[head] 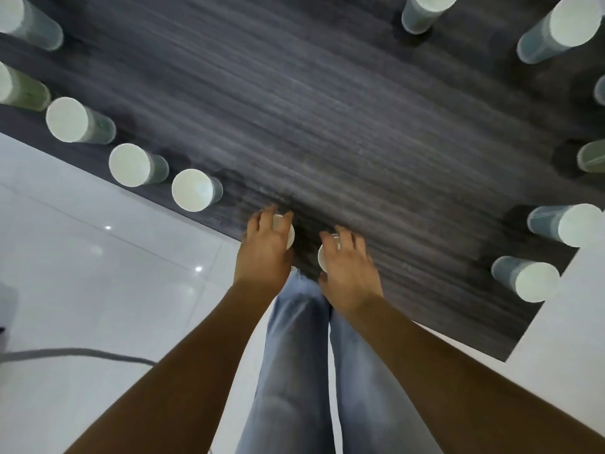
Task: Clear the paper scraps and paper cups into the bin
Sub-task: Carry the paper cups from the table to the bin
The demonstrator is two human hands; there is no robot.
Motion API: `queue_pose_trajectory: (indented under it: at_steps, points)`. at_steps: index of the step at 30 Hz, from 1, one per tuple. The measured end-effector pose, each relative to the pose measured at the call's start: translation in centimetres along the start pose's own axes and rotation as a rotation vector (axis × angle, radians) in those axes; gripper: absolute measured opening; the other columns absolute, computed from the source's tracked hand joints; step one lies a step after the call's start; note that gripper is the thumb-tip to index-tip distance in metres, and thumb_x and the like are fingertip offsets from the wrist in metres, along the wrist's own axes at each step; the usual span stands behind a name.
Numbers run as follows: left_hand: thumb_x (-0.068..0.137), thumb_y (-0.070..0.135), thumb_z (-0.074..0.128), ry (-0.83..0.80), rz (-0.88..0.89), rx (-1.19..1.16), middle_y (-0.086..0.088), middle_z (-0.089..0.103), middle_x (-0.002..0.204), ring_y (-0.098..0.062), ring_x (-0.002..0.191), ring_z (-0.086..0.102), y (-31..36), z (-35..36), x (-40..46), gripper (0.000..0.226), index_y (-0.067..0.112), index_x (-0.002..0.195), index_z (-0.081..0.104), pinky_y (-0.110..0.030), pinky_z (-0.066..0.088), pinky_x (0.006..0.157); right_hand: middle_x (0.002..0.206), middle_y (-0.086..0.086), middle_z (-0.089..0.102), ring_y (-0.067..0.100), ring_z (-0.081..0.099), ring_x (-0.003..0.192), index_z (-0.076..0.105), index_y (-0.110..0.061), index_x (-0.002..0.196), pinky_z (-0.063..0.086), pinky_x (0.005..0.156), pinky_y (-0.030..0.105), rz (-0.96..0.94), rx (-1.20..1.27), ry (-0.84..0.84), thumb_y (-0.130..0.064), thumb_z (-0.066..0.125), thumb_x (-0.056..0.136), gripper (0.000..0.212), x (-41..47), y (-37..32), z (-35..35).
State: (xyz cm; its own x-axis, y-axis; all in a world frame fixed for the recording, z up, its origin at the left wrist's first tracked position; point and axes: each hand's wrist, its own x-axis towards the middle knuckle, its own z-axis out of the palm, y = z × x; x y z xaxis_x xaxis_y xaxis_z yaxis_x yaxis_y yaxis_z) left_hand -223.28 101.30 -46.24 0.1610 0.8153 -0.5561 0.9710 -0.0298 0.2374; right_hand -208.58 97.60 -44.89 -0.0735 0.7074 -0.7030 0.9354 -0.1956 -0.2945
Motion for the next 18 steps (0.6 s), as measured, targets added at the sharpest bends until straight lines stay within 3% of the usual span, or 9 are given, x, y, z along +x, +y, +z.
queue_pose_trajectory:
  at_steps: [5,14,18]
  points:
    - [0.087,0.029,0.066,-0.047,0.050,0.065,-0.006,0.038,0.144,-0.027,0.132,0.036,0.8,-0.2,-1.4,0.063,0.023,0.142,0.036,-0.037,0.038,0.106,0.150,0.006,0.027,0.026,0.028,0.138,0.026,-0.021,0.147,0.036,0.111,0.040,0.015,0.055,0.026,-0.026,0.064,0.090,0.068,-1.3,0.5,-0.9]
    - [0.088,0.033,0.064,-0.156,0.076,0.112,-0.004,0.036,0.146,-0.025,0.133,0.034,6.3,-5.1,-6.1,0.064,0.023,0.143,0.034,-0.035,0.033,0.110,0.145,0.007,0.032,0.029,0.035,0.133,0.027,-0.021,0.146,0.040,0.108,0.042,0.107,0.149,0.036,-0.034,0.063,0.091,0.067,-8.0,1.2,-6.1]
    - [0.086,0.031,0.065,-0.217,0.128,0.136,-0.006,0.040,0.141,-0.026,0.130,0.035,9.2,-7.8,-7.9,0.065,0.021,0.143,0.037,-0.037,0.037,0.106,0.143,0.007,0.033,0.029,0.036,0.129,0.027,-0.020,0.146,0.044,0.098,0.039,0.137,0.177,0.088,-0.029,0.063,0.090,0.067,-11.2,1.6,-8.3]
